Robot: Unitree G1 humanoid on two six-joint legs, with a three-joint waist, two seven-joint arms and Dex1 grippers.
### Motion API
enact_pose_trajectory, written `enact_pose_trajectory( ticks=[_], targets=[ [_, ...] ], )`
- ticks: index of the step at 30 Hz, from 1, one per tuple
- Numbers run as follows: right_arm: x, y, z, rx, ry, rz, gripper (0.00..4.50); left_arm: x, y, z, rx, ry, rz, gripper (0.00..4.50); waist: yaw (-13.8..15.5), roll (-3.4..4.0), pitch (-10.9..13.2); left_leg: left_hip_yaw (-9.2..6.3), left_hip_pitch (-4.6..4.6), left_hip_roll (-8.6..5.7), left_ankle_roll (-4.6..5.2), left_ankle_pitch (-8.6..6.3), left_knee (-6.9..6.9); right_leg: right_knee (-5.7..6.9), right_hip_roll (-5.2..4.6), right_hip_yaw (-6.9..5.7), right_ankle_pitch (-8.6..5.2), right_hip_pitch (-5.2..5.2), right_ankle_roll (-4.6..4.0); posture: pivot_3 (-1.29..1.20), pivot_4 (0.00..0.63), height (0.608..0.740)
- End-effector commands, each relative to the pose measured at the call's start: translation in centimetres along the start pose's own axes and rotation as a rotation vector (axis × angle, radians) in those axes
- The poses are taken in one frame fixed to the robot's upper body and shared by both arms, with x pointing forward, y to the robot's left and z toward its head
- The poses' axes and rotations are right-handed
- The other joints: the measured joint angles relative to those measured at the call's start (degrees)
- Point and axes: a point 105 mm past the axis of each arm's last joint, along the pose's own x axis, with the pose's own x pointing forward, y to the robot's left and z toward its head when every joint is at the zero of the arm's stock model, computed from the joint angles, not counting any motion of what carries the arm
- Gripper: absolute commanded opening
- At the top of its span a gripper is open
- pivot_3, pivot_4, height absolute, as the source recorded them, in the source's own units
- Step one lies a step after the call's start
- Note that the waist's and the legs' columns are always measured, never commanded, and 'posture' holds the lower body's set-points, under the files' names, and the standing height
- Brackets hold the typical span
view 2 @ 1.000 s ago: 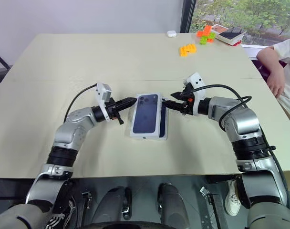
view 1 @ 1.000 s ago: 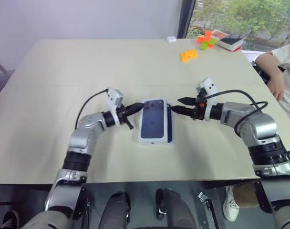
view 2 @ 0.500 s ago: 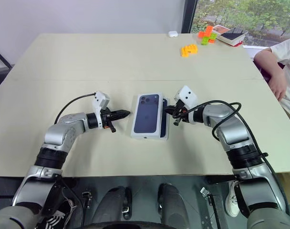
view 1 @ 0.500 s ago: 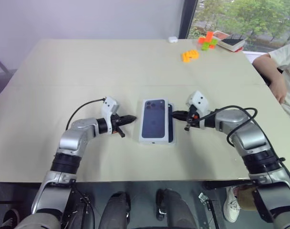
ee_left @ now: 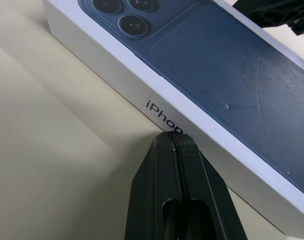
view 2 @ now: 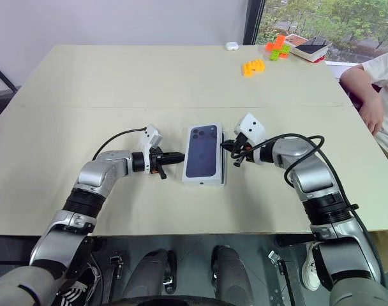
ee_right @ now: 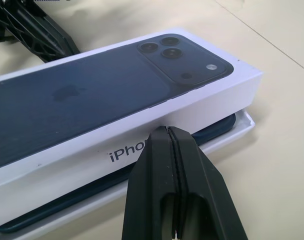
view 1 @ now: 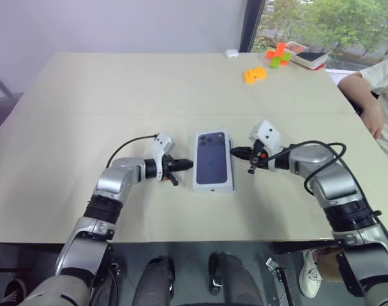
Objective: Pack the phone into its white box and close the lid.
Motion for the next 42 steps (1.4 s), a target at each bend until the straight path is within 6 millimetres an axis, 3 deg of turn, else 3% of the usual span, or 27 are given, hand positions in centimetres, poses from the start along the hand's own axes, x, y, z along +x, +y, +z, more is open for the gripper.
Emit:
enact_pose_trajectory(
  ticks=[1,19,35,42],
  targets=[
    [-0.3,0.4,1.3,-0.046,-0.039,0.016,0.03,0.5,-0.8,2.7,0.036,-0.087,-0.032,0.00,-0.1,0.00,0.0,0.00,0.00,0.00,0.00,0.00,0.00,0.00,0.00,0.00,0.00,-0.01,0.00,0.00,0.150,0.740],
    [-1.4,-0.8,0.2,-0.069,0.020,-0.015,0.03,1.4,-1.3,3.9,0.033,-0.139,-0.037,0.00,0.0,0.00,0.0,-0.01,0.00,-0.02,0.00,0.00,0.00,0.02,0.01,-0.01,0.00,0.00,0.00,0.00,0.150,0.740],
    [-0.6,0.0,-0.9,-0.108,0.053,0.005,0.03,0.8,-0.4,2.2,0.056,-0.082,0.013,0.00,-0.1,0.00,0.0,-0.01,0.01,-0.04,-0.01,0.00,0.00,0.04,0.01,-0.01,0.00,0.00,0.00,0.00,0.150,0.740],
    [-1.9,-3.9,1.0,-0.072,-0.003,-0.126,0.03,-0.7,0.6,6.0,0.076,-0.196,0.049,0.00,-0.2,0.00,0.0,0.00,0.03,-0.03,-0.07,0.04,0.00,0.08,0.02,0.00,0.01,-0.02,-0.01,0.00,0.150,0.740]
  ],
)
